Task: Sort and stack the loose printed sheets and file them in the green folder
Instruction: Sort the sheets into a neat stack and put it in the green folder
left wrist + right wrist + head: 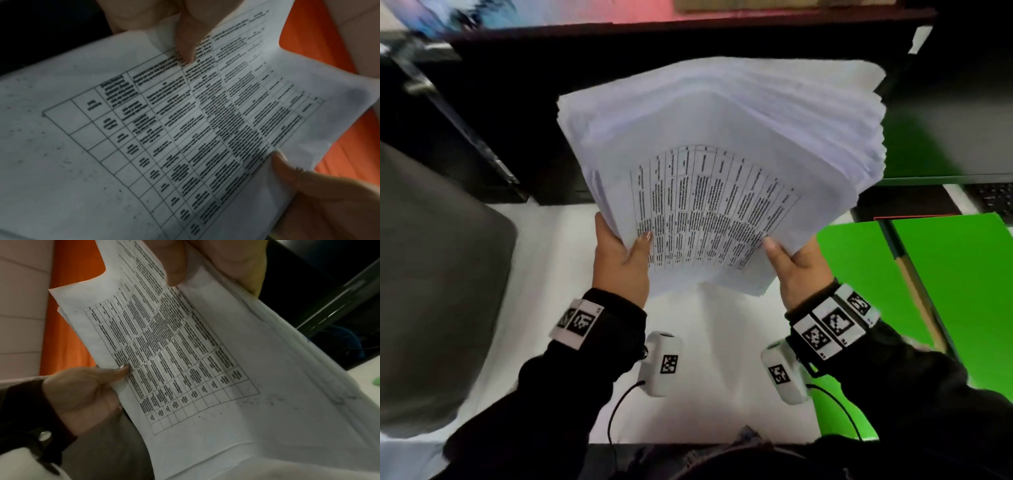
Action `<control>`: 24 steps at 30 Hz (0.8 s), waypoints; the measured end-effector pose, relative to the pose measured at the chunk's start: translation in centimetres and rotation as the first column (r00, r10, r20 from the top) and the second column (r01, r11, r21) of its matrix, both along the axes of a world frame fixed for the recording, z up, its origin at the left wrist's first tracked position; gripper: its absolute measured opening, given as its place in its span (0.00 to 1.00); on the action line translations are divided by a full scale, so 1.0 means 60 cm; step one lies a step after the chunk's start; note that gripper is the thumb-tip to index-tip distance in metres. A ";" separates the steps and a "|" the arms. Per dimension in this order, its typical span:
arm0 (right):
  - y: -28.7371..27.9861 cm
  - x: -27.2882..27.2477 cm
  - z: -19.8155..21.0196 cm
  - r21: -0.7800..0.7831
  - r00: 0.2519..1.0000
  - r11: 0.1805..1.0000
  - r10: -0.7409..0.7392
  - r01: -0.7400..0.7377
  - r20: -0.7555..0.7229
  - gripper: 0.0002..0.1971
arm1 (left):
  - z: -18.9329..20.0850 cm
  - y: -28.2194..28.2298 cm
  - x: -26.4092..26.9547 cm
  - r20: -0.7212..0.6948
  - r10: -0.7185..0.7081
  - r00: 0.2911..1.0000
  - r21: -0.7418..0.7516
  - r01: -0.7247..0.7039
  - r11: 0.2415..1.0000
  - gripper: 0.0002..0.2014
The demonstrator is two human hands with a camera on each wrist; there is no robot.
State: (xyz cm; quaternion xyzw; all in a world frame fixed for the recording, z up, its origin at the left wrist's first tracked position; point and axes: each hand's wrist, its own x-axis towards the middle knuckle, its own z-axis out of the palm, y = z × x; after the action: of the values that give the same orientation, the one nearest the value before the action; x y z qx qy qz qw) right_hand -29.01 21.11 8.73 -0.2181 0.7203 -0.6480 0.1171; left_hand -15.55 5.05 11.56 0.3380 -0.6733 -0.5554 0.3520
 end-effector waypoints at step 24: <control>-0.123 0.077 0.000 0.393 0.951 0.915 -0.039 -0.089 0.306 0.28 | -0.077 -0.119 0.056 0.029 -0.126 0.992 0.283 0.113 0.952 0.21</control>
State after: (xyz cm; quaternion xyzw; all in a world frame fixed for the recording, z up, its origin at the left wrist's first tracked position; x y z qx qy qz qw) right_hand -24.42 13.70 8.73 -0.0950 0.8079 -0.5106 0.2786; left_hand -12.21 -2.08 6.93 0.3561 -0.6148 -0.6575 0.2507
